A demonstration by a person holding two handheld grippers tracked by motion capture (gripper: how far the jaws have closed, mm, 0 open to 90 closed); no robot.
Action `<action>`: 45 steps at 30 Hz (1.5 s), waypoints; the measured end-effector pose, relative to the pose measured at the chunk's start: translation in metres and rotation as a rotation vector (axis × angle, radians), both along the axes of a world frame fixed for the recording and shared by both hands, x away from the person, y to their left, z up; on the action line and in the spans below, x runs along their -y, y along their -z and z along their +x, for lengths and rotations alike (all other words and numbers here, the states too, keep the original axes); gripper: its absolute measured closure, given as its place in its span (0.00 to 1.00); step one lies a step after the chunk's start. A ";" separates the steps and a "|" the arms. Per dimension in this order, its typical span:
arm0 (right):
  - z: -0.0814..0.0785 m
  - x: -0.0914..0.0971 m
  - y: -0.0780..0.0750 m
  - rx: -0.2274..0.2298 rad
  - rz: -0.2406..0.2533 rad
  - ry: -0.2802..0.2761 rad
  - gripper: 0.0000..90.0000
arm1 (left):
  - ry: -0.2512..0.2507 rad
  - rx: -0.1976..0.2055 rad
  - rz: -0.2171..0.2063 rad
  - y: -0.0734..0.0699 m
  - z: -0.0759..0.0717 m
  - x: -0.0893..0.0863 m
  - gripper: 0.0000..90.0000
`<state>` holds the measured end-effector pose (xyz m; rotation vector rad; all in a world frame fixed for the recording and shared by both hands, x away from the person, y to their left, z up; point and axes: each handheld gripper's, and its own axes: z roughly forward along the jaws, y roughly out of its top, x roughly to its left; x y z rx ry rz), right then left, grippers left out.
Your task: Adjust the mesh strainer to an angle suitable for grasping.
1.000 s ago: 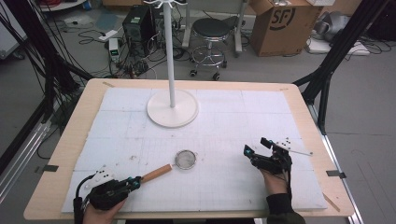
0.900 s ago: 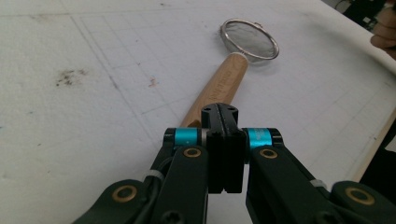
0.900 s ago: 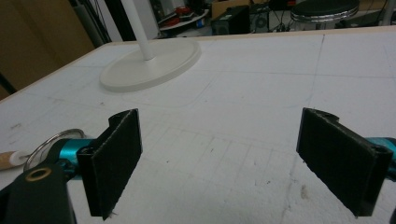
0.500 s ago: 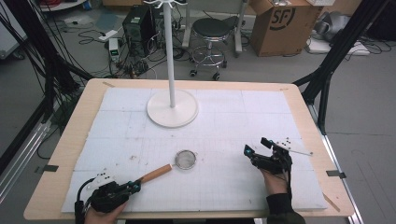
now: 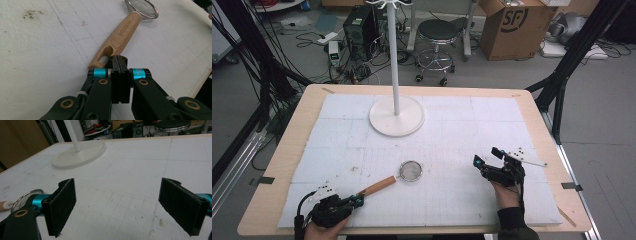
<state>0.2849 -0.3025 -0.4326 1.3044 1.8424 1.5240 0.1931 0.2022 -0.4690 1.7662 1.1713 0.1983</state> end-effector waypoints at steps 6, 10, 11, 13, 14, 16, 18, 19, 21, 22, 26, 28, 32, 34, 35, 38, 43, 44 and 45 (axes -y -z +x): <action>0.001 0.000 0.000 0.003 -0.003 -0.001 0.15 | -0.049 -0.011 0.015 -0.002 0.002 -0.002 1.00; 0.001 -0.001 0.001 0.002 -0.005 -0.001 0.15 | -0.070 -0.017 0.034 -0.005 0.003 -0.004 1.00; 0.000 -0.001 0.001 -0.005 -0.001 -0.003 0.15 | -0.074 -0.018 0.036 -0.005 0.005 -0.004 1.00; 0.000 -0.001 0.001 -0.006 -0.001 -0.002 0.15 | -0.074 -0.019 0.036 -0.006 0.006 -0.004 1.00; 0.000 -0.001 0.001 -0.005 -0.001 -0.003 0.15 | -0.067 -0.024 0.037 -0.006 0.008 -0.004 1.00; 0.001 -0.001 0.001 -0.004 -0.004 -0.001 0.15 | -0.069 -0.033 0.033 -0.006 0.010 -0.004 1.00; 0.001 -0.001 0.001 -0.003 -0.005 -0.002 0.15 | -0.072 -0.042 0.028 -0.006 0.012 -0.005 1.00; 0.001 -0.001 0.001 -0.006 -0.005 -0.001 0.15 | -0.072 -0.044 0.030 -0.006 0.013 -0.006 1.00; 0.001 -0.001 0.001 -0.005 -0.008 -0.002 0.15 | -0.072 -0.048 0.031 -0.007 0.014 -0.006 1.00; 0.001 -0.001 0.001 -0.003 -0.010 -0.003 0.16 | -0.073 -0.047 0.031 -0.006 0.015 -0.006 1.00; 0.001 -0.002 0.001 -0.001 -0.013 -0.003 0.16 | -0.076 -0.060 0.043 -0.008 0.020 -0.005 1.00; 0.001 -0.001 0.001 -0.001 -0.013 -0.001 0.16 | -0.079 -0.058 0.062 -0.010 0.021 -0.003 1.00; 0.001 -0.001 0.001 -0.002 -0.013 0.000 0.16 | -0.087 -0.058 0.067 -0.011 0.026 -0.003 1.00; 0.001 -0.001 0.001 -0.002 -0.012 0.000 0.16 | -0.088 -0.058 0.070 -0.011 0.029 -0.004 1.00; 0.001 -0.001 0.001 -0.002 -0.011 0.000 0.16 | -0.087 -0.066 0.063 -0.011 0.033 -0.004 1.00; 0.001 -0.001 0.001 -0.004 -0.012 0.001 0.16 | -0.084 -0.071 0.061 -0.010 0.038 -0.005 1.00; 0.001 -0.002 0.001 -0.001 -0.016 -0.002 0.16 | -0.090 -0.104 0.021 -0.009 0.051 -0.009 1.00; 0.001 -0.002 0.001 -0.001 -0.016 -0.001 0.16 | -0.092 -0.109 0.018 -0.009 0.053 -0.009 1.00; 0.001 -0.002 0.001 -0.001 -0.016 -0.001 0.16 | -0.094 -0.114 0.010 -0.009 0.054 -0.010 1.00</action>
